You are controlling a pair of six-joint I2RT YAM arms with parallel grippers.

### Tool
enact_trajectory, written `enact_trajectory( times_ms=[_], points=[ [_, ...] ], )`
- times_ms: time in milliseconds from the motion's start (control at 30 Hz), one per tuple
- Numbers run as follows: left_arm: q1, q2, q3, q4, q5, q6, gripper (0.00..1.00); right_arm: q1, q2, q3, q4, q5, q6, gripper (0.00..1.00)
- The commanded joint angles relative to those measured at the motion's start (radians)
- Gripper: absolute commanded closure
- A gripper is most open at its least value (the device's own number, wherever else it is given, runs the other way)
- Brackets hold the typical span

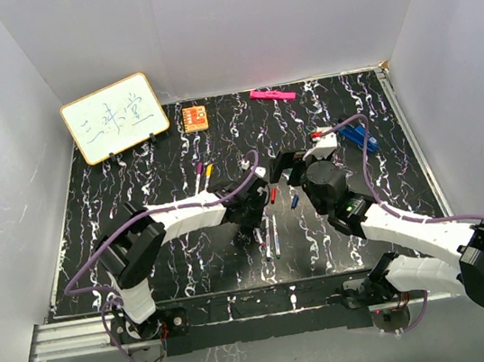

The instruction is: Insert the pens into the pen caps

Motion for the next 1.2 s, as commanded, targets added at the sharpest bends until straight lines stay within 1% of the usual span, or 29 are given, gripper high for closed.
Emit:
enact_trajectory(
  times_ms=[0,200,300,433,600,733,900,967,1100,1167],
  points=[
    [-0.005,0.009,-0.047,-0.223,0.005,0.023,0.60,-0.001,-0.027,-0.006,0.051,0.019,-0.002,0.02],
    [-0.005,-0.014,-0.047,-0.293,0.094,0.080,0.60,0.000,-0.025,-0.001,0.050,0.014,0.004,0.02],
    [-0.005,-0.030,-0.059,-0.311,0.093,0.094,0.60,0.000,-0.031,-0.003,0.050,0.014,0.008,0.02],
    [-0.004,-0.017,-0.064,-0.302,0.077,0.102,0.61,-0.001,-0.033,-0.005,0.052,0.011,0.016,0.02],
    [-0.003,-0.013,-0.094,-0.273,0.126,0.089,0.61,-0.001,-0.035,0.004,0.039,0.012,0.004,0.02],
    [-0.003,-0.025,-0.117,-0.270,0.090,0.081,0.61,-0.001,-0.036,0.006,0.039,0.013,0.007,0.02],
    [-0.002,0.004,-0.109,-0.277,0.060,0.085,0.63,-0.001,-0.016,0.017,0.041,-0.003,0.013,0.02],
    [-0.002,0.013,-0.111,-0.277,0.070,0.086,0.68,-0.001,-0.016,0.022,0.035,-0.004,0.010,0.02],
    [-0.002,0.022,-0.117,-0.299,0.067,0.087,0.86,-0.001,-0.026,0.022,0.033,0.007,0.004,0.02],
    [-0.002,0.028,-0.117,-0.308,0.061,0.088,1.00,0.000,-0.025,0.023,0.034,0.013,0.003,0.02]
  ],
)
